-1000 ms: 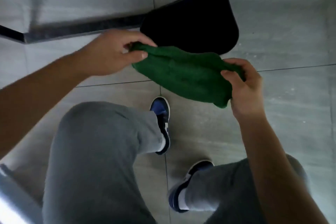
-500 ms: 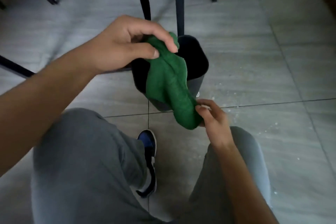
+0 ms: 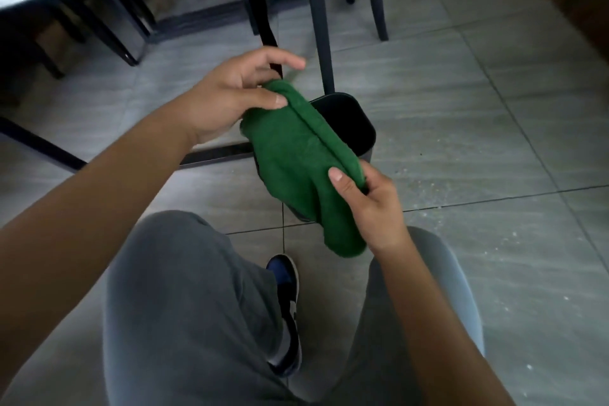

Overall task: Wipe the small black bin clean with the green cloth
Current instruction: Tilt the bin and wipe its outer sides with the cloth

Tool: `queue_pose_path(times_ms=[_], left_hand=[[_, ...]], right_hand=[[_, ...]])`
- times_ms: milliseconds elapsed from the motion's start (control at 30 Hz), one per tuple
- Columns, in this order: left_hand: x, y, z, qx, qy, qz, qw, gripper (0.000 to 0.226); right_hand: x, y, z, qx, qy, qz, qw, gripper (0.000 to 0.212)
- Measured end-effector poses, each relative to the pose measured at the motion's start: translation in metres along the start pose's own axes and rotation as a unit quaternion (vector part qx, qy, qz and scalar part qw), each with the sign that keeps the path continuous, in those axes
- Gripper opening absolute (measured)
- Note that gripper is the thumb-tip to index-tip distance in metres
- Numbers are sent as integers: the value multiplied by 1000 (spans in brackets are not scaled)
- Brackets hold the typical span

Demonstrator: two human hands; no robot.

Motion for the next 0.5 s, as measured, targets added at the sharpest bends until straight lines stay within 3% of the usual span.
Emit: queue_pose_path(times_ms=[167,300,400,433,500], left_hand=[[0,52,-2,32,-7,88,996,46],[1,83,-2,68,-28,165,984,42],[-3,65,-4,231,-116,132,957,55],[-11,56,-15,240,-133,108,955,61],[-33,47,-52,138,-127,73,980,66]], right_hand=[[-2,5,12,16,-66,-11,998,22],[0,17,12,90,-72,-17,993,22],[-1,30,2,126,-48,-13,991,16],[-1,35,-2,131,-45,-8,990,15],[-3,44,-5,116,-42,13,992,10]])
Point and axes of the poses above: each hand's wrist, its own x-axis towards the middle knuckle, its own z-axis out of the back of the hand, y = z × x, the point moved 9 cm from there along x, towards the middle knuckle, and after that the axes turned 1 degree about -z, right-handed, at the moved point
